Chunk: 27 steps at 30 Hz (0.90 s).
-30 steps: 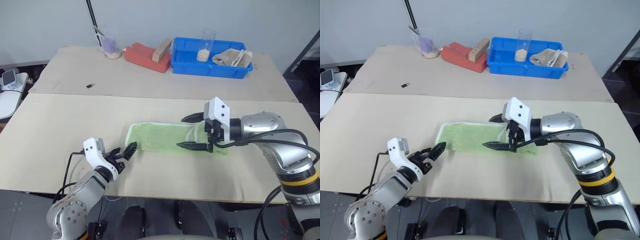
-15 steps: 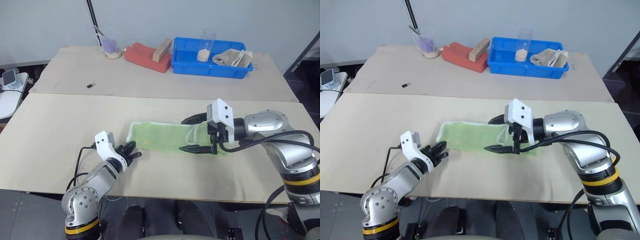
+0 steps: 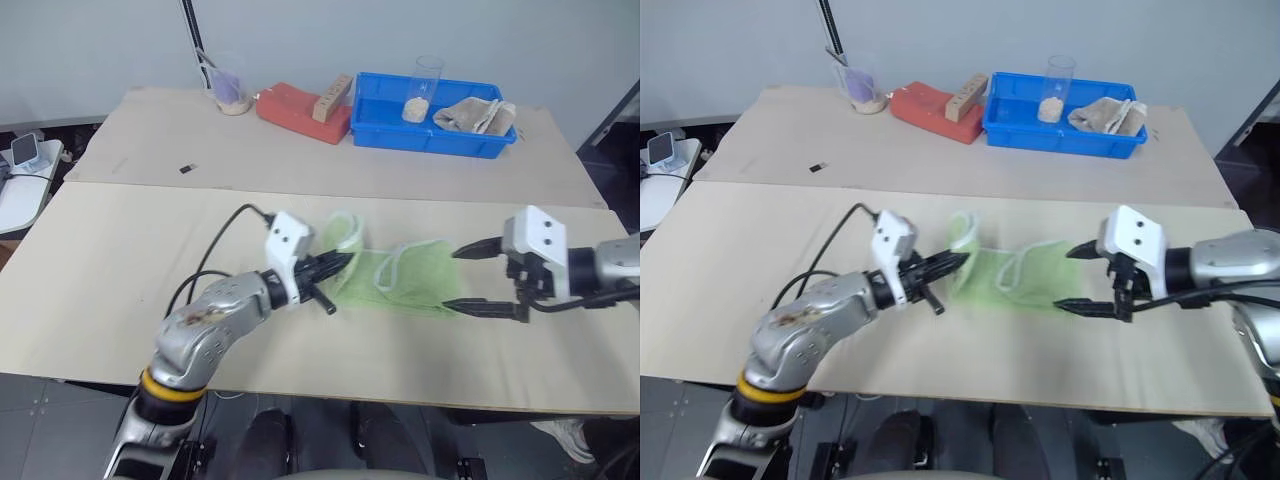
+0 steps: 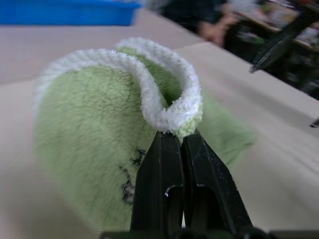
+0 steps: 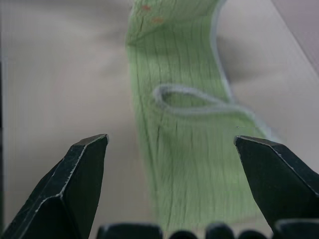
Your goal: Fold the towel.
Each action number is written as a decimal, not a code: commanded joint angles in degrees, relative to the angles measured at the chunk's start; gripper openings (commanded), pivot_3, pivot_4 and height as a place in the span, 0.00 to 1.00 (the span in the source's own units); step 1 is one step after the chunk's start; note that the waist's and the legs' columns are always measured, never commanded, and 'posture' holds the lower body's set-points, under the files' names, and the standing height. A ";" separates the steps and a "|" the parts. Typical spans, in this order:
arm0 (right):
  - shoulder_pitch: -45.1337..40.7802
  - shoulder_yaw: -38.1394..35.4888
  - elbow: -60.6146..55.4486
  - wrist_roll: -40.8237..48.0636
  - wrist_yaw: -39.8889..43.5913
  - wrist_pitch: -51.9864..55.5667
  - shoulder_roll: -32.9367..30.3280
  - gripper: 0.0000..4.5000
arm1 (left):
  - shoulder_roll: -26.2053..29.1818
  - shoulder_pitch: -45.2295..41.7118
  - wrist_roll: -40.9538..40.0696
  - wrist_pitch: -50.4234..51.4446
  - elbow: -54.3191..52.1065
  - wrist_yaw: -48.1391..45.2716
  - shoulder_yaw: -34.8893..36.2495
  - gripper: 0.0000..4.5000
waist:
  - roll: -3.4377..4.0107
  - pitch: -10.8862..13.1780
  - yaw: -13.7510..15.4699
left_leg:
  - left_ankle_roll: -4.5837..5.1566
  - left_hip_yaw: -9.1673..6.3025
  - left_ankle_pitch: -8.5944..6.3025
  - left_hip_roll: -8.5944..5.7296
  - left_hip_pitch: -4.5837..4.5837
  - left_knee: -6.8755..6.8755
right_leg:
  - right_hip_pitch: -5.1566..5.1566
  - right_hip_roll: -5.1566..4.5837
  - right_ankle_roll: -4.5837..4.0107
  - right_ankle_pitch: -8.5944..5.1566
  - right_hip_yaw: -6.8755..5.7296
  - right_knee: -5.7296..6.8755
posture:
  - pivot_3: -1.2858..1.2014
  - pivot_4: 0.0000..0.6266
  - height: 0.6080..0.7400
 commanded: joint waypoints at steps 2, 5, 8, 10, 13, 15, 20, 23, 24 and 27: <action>7.21 -11.39 -8.22 3.09 -1.76 5.20 -0.98 1.00 | -7.25 -7.74 5.74 -7.91 12.13 -9.49 -8.19 0.01 | 0.00 0.00 0.38 | 0.00 -0.07 0.00 -0.05 0.02 0.00 | 0.08 0.00 0.02 -0.01 -0.01 -0.03 | 0.52 0.24 0.80; 11.28 -15.55 -11.87 3.77 -3.30 7.79 -0.53 1.00 | -11.76 -10.96 9.46 -11.82 20.61 -11.91 -9.93 0.01 | 0.00 0.00 0.20 | 0.01 -0.09 0.00 -0.14 0.00 0.00 | 0.11 -0.03 0.08 -0.01 0.07 -0.11 | 0.52 0.24 0.80; 14.76 -19.54 -15.03 4.77 -4.46 10.27 0.10 1.00 | -15.52 -13.14 13.69 -16.90 27.73 -13.61 -11.87 0.01 | -0.02 0.01 -0.06 | 0.01 -0.14 0.00 -0.18 -0.01 0.00 | 0.11 -0.02 0.13 0.01 0.10 -0.11 | 0.52 0.24 0.80; 16.53 -21.47 -16.26 5.09 -4.96 11.28 0.24 1.00 | -16.75 -13.80 15.02 -18.92 29.92 -15.80 -12.41 0.01 | -0.01 0.01 -0.17 | 0.02 -0.27 0.01 -0.24 -0.03 0.00 | 0.12 -0.01 0.14 0.01 0.10 -0.08 | 0.52 0.24 0.80; 17.85 -23.36 -17.30 5.71 -5.85 12.42 0.40 1.00 | -17.31 -13.84 16.32 -20.65 30.82 -18.94 -12.46 0.14 | -0.01 0.01 -0.28 | 0.03 -0.33 0.01 -0.27 -0.05 0.01 | 0.12 -0.02 0.15 0.01 0.10 -0.09 | 0.52 0.24 0.80; 17.95 -23.80 -17.30 6.02 -6.52 12.74 0.32 1.00 | -17.65 -13.78 16.05 -20.94 30.34 -20.70 -11.73 0.31 | -0.01 0.01 -0.26 | 0.03 -0.33 0.01 -0.27 -0.05 0.01 | 0.12 -0.03 0.17 0.02 0.11 -0.09 | 0.52 0.24 0.80; 15.44 -22.33 -15.96 7.66 -9.18 13.70 0.40 1.00 | -16.46 -13.50 14.73 -20.73 26.45 -24.78 -10.00 0.81 | -0.01 0.01 -0.29 | 0.05 -0.37 0.02 -0.28 -0.06 0.02 | 0.12 -0.03 0.19 0.03 0.11 -0.09 | 0.52 0.24 0.80; 11.66 -17.91 -13.42 6.80 -12.58 12.91 1.30 1.00 | -12.72 -13.56 13.55 -21.23 21.93 -28.56 -7.71 0.98 | -0.01 0.00 -0.54 | 0.05 -0.37 0.03 -0.27 -0.05 0.01 | 0.12 -0.02 0.20 0.03 0.12 -0.08 | 0.52 0.24 0.80; 9.69 -15.84 -12.08 6.59 -14.38 13.15 2.31 1.00 | -10.29 -13.53 13.37 -21.57 19.98 -30.26 -6.70 0.98 | -0.01 0.01 -0.63 | 0.05 -0.38 0.03 -0.27 -0.03 0.01 | 0.12 -0.02 0.20 0.03 0.12 -0.06 | 0.52 0.24 0.80; 3.73 -9.57 -7.73 5.63 -19.87 13.92 6.78 1.00 | -2.62 -12.85 12.94 -21.86 14.87 -34.40 -3.29 0.98 | 0.01 0.00 -1.02 | 0.07 -0.39 0.04 -0.27 0.04 -0.01 | 0.12 0.01 0.19 0.03 0.14 0.02 | 0.52 0.24 0.80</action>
